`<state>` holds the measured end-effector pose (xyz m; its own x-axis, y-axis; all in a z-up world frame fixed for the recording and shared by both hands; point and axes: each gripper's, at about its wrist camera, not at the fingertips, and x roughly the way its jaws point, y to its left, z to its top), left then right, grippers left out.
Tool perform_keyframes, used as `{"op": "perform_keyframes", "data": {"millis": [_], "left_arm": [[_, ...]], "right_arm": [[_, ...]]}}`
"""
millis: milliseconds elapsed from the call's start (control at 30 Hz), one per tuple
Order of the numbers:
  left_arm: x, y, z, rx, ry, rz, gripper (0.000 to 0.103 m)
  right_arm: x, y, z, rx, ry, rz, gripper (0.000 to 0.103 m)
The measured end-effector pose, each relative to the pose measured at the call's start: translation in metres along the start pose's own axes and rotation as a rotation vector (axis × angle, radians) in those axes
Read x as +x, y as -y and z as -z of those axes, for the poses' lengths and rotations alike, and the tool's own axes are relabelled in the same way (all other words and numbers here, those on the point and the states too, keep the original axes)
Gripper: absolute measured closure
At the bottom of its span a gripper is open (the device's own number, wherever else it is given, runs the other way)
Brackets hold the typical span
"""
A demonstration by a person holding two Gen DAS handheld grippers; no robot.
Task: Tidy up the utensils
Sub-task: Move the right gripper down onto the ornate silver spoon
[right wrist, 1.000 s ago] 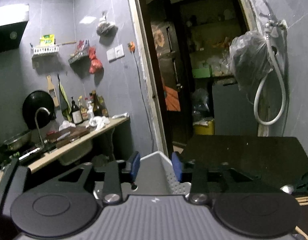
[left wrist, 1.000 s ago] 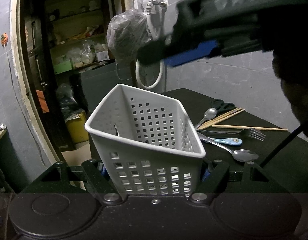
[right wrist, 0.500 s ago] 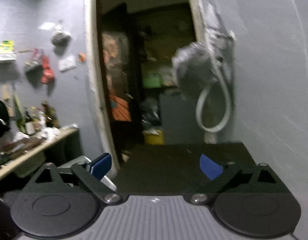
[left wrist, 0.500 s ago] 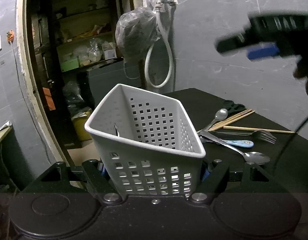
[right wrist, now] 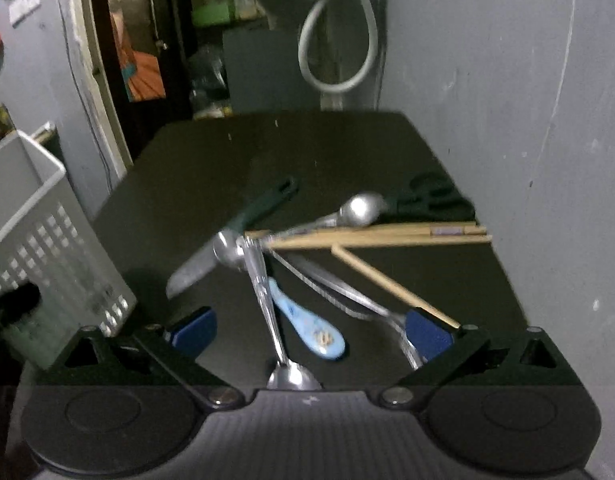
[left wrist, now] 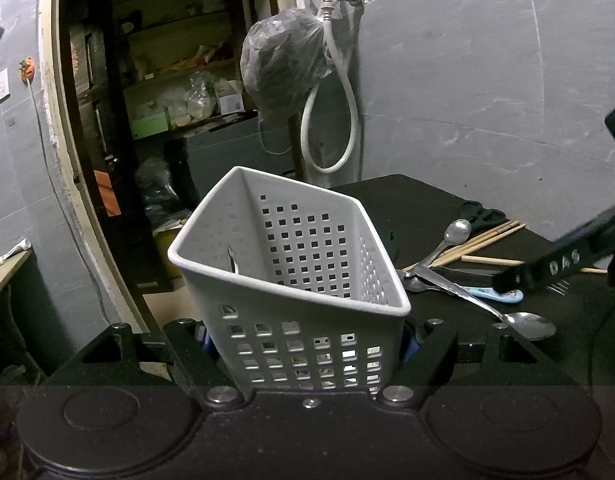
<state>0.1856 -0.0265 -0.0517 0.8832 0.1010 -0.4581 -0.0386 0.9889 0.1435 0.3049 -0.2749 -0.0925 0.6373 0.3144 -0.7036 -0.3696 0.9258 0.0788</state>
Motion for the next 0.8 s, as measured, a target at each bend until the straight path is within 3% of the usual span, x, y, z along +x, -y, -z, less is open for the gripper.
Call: {"op": "perform_keyframes", "data": {"millis": [633, 800], "left_arm": [[0.004, 0.004, -0.002, -0.009, -0.006, -0.026, 0.024], [0.004, 0.004, -0.002, -0.009, -0.006, -0.026, 0.024]], "right_arm": [[0.017, -0.018, 0.002, -0.137, 0.007, -0.08, 0.001], [0.023, -0.026, 0.0, -0.19, 0.018, -0.108, 0.007]]}}
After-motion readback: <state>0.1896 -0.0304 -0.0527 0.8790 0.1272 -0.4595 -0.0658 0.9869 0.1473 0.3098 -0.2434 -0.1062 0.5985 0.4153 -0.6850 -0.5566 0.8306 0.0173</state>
